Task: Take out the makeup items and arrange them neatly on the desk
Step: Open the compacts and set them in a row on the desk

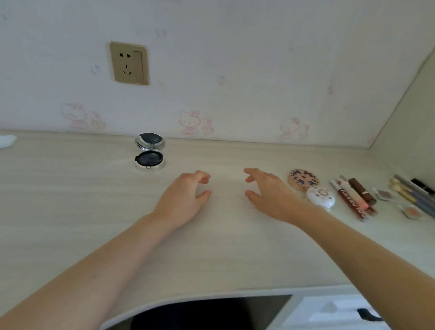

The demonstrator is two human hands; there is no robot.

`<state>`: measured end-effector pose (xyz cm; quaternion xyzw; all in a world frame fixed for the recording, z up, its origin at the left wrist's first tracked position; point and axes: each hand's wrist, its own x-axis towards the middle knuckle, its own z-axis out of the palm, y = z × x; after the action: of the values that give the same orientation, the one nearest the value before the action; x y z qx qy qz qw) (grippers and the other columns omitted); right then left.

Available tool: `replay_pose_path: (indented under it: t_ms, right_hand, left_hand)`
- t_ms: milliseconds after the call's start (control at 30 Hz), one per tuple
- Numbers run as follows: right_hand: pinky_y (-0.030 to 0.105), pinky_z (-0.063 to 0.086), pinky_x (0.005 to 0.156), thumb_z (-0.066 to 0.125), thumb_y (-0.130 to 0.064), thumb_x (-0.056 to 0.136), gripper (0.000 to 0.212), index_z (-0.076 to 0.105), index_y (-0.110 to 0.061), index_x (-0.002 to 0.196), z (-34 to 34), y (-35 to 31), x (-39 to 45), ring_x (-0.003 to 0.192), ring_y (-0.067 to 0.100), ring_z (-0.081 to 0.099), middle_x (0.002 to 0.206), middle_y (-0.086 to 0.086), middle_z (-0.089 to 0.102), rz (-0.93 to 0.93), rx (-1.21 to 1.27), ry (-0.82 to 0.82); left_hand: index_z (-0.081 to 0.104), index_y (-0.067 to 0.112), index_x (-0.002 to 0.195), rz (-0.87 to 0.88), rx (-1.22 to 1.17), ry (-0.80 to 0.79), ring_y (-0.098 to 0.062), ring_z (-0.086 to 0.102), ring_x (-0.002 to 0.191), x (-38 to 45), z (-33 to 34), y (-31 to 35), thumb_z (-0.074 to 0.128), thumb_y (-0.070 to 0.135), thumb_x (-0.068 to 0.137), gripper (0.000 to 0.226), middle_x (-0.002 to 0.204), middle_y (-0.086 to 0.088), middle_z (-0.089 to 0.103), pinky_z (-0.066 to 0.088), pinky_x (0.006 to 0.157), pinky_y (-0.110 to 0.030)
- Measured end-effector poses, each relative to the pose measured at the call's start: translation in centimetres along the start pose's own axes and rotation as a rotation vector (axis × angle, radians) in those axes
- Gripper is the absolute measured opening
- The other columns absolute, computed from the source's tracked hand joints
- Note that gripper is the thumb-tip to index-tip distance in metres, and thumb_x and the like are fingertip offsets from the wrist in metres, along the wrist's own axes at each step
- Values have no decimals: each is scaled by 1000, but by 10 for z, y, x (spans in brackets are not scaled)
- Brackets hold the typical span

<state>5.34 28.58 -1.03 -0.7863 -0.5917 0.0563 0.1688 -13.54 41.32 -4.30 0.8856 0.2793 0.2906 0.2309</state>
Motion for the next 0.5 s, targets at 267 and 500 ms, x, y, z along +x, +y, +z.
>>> replay_pose_path:
  t_ms: [267, 500]
  right_hand:
    - [31, 36, 103, 50, -28, 94, 45, 41, -20, 138, -35, 64, -26, 126, 19, 44, 131, -4, 54, 92, -70, 30]
    - [28, 38, 90, 49, -32, 95, 45, 43, -18, 138, -63, 111, -5, 122, 24, 50, 137, 5, 52, 276, -60, 27]
  left_hand:
    - [61, 16, 118, 71, -90, -107, -14, 57, 113, 27, 63, 59, 63, 22, 88, 31, 115, 3, 66, 40, 100, -29]
    - [61, 18, 119, 57, -131, -226, -15, 55, 116, 84, 106, 89, 66, 30, 86, 35, 121, 4, 64, 40, 100, -28]
